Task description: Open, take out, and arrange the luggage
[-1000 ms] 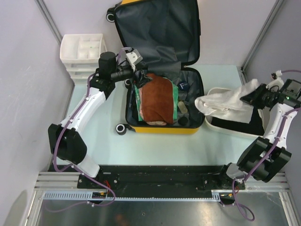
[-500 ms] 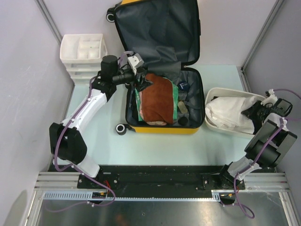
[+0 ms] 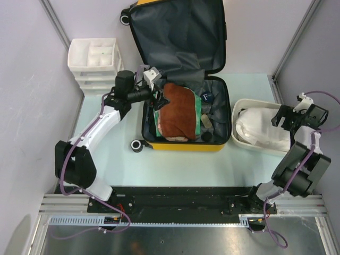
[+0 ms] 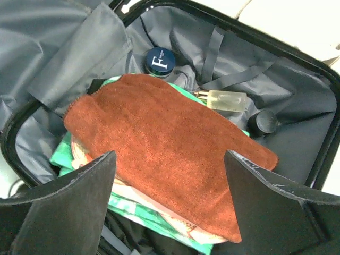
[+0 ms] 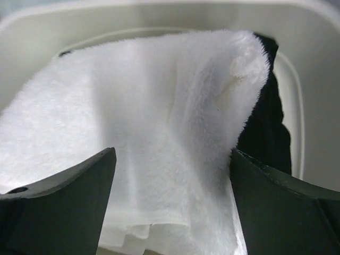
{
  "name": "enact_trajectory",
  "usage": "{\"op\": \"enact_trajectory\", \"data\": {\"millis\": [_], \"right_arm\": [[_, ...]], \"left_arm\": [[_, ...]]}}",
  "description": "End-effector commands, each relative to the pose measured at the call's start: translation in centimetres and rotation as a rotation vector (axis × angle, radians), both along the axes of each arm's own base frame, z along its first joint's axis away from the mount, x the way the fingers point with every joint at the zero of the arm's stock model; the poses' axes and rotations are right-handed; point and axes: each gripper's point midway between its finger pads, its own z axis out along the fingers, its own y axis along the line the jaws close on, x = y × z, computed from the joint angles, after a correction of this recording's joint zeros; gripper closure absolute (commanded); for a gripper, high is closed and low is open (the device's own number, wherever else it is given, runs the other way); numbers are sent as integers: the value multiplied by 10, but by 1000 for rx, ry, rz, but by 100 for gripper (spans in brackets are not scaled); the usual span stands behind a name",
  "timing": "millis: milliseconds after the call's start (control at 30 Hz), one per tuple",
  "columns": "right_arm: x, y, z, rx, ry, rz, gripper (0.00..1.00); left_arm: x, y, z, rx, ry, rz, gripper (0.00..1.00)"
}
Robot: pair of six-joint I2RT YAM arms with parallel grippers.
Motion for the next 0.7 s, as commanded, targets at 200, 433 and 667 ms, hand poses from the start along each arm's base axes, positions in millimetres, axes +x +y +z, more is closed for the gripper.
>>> {"op": "enact_trajectory", "data": {"millis": [200,433,667], "right_arm": [[6,128,161,-259,-391,423,2],[-28,305,160,-248,-485,1017,0],[-59,410,119,-260,-452,1335,18]], "left_arm": [[-41,12,-28,-18,185,36,18],[-68,28,-64,115,138,-43,41],[-103,24,-91,29,393,-11,52]]}}
